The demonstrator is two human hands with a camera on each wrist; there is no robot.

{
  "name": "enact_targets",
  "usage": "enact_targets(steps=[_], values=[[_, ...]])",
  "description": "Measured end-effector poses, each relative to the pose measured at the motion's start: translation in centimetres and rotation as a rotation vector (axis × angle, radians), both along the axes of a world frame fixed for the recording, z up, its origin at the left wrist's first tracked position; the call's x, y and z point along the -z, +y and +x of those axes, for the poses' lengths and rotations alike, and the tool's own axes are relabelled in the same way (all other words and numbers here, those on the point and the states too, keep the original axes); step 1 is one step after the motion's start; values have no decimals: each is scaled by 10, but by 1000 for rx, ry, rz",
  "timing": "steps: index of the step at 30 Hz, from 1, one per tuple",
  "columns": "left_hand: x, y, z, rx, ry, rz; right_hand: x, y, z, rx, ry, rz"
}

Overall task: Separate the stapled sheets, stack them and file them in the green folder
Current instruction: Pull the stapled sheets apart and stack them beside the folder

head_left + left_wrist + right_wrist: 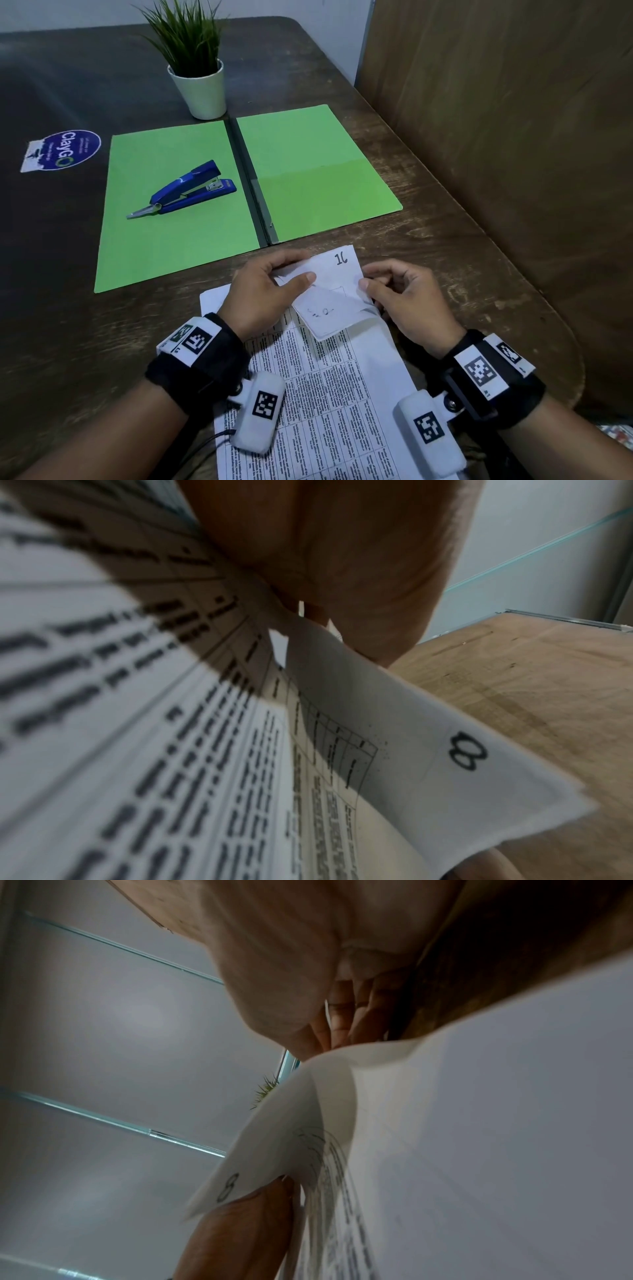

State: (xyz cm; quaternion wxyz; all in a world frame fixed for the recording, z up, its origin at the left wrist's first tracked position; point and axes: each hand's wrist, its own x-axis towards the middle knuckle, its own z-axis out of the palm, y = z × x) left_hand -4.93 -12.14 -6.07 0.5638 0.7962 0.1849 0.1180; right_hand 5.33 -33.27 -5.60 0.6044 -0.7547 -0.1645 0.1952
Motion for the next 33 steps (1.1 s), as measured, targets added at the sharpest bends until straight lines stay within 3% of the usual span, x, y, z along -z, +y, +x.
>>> enact_targets(steps=[13, 19, 33], values=[[-1, -1, 1, -10, -17, 14, -3, 2, -6, 22, 5, 67], [0, -1, 0, 2, -29, 27, 0, 3, -7, 23, -175, 67], [0, -2, 1, -11, -22, -18, 6, 2, -8, -90, -185, -149]])
